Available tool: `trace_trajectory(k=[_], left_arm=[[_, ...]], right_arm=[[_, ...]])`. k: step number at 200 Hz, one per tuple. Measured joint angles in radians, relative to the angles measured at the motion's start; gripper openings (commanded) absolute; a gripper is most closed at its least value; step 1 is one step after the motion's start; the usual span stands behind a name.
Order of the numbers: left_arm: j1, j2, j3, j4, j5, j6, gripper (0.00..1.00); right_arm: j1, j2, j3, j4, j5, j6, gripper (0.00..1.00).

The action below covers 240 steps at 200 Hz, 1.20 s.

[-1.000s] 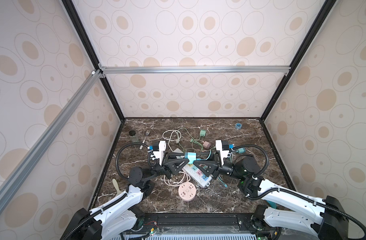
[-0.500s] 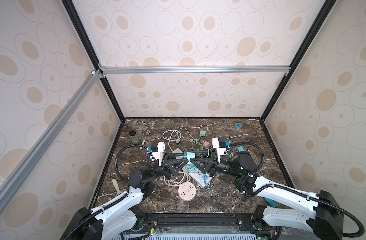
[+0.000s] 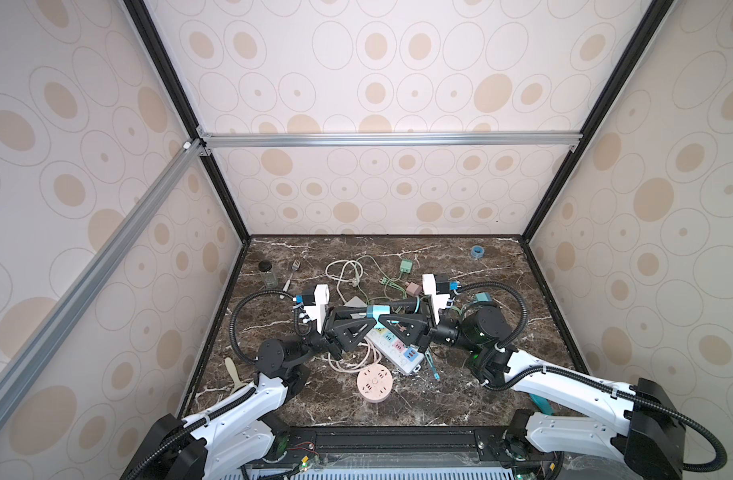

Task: Insert the plug

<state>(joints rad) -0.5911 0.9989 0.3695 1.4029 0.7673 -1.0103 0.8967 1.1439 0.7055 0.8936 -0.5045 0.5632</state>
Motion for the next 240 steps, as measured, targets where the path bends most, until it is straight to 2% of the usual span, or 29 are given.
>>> trace_trajectory(k=[14,30,36,60,90,102,132,185,212,240], left_arm=[[0.0,0.002,0.0,0.001,-0.002,0.0,0.0],[0.0,0.005,-0.001,0.005,-0.006,-0.002,0.04],[0.0,0.007,-0.002,0.008,-0.008,-0.002,0.06],[0.0,0.021,-0.004,0.026,-0.011,-0.005,0.21],[-0.001,0.052,-0.004,0.048,-0.006,-0.016,0.49],[-0.005,0.06,-0.005,0.046,-0.003,-0.021,0.58],[-0.006,0.045,-0.005,0.004,-0.004,-0.008,0.68],[-0.007,-0.127,-0.004,-0.336,-0.063,0.159,0.81],[-0.007,-0.227,0.016,-0.575,-0.125,0.275,0.82],[-0.007,-0.276,0.067,-0.828,-0.219,0.382,0.8]], right_arm=[[0.0,0.0,0.001,0.001,-0.001,-0.002,0.27],[0.0,0.0,0.002,-0.005,0.003,-0.005,0.13],[0.0,0.0,0.002,-0.007,0.004,-0.006,0.1],[0.0,-0.002,0.011,-0.032,0.009,-0.013,0.09],[-0.001,-0.027,0.012,-0.091,0.035,-0.031,0.06],[-0.001,-0.046,0.012,-0.128,0.051,-0.043,0.05],[-0.001,-0.114,0.012,-0.224,0.103,-0.08,0.06],[-0.001,-0.217,0.012,-0.39,0.197,-0.146,0.05],[-0.001,-0.234,0.013,-0.489,0.246,-0.181,0.06],[-0.001,-0.236,0.055,-0.671,0.302,-0.232,0.05]])
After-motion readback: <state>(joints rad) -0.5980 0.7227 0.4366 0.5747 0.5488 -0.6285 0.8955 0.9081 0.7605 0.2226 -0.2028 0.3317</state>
